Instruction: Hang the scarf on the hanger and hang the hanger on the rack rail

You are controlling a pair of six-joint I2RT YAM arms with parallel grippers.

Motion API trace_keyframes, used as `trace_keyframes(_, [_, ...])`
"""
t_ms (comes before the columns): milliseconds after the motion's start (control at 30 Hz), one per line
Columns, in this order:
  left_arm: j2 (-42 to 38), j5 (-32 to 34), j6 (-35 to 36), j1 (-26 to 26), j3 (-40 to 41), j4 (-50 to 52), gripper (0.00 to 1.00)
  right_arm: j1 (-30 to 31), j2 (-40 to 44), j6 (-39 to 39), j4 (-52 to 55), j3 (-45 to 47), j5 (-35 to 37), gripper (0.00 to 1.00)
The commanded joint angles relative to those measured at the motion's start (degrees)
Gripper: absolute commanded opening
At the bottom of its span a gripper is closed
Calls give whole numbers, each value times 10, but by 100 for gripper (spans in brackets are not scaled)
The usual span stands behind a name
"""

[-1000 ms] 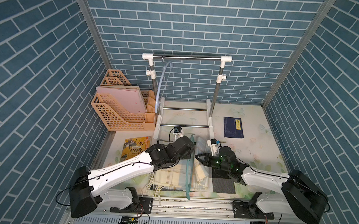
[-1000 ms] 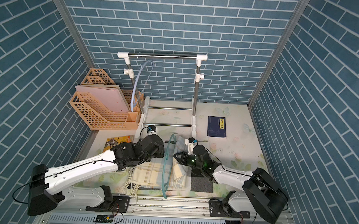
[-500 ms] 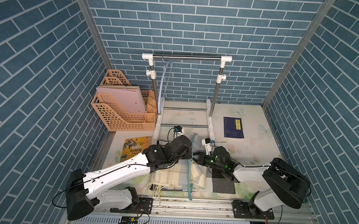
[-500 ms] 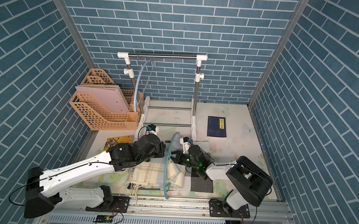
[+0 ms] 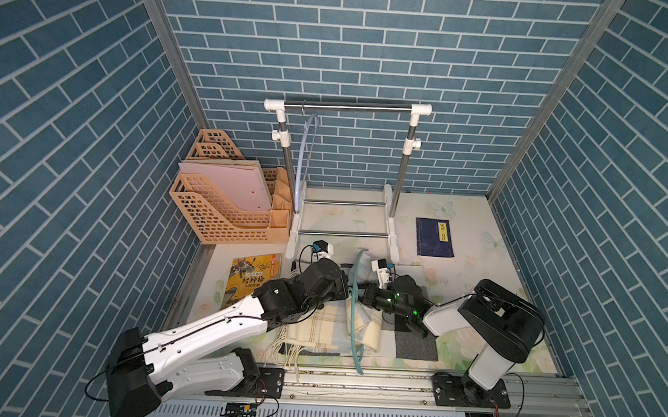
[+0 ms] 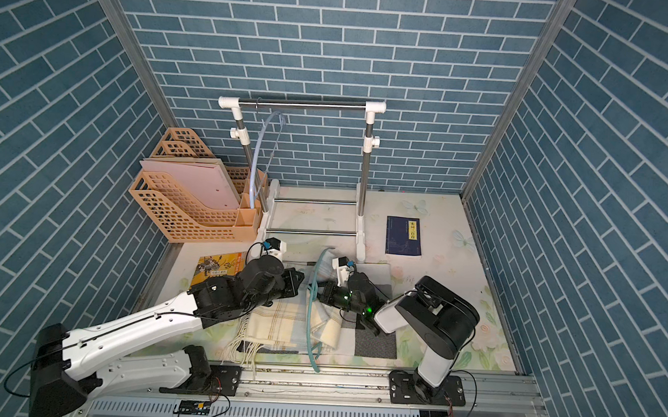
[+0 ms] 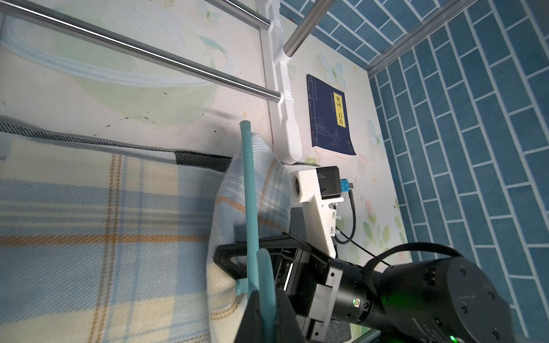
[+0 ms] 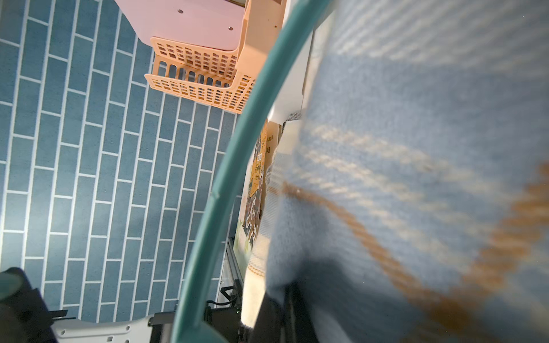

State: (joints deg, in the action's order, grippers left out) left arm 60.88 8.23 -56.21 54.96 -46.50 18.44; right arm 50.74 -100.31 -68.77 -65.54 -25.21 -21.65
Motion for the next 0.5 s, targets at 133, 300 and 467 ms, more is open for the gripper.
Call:
trace_keyframes(133, [-7, -47, -8, -16, 40, -73, 0, 10, -20, 8, 33, -48, -48, 4])
trace_keyframes(300, [-18, -48, 8, -25, 30, -82, 0, 10, 2, 42, 132, -57, -65, 0])
trace_keyframes(467, [-40, -60, 11, -37, 32, -95, 0, 11, 34, 58, 153, -53, -84, 0])
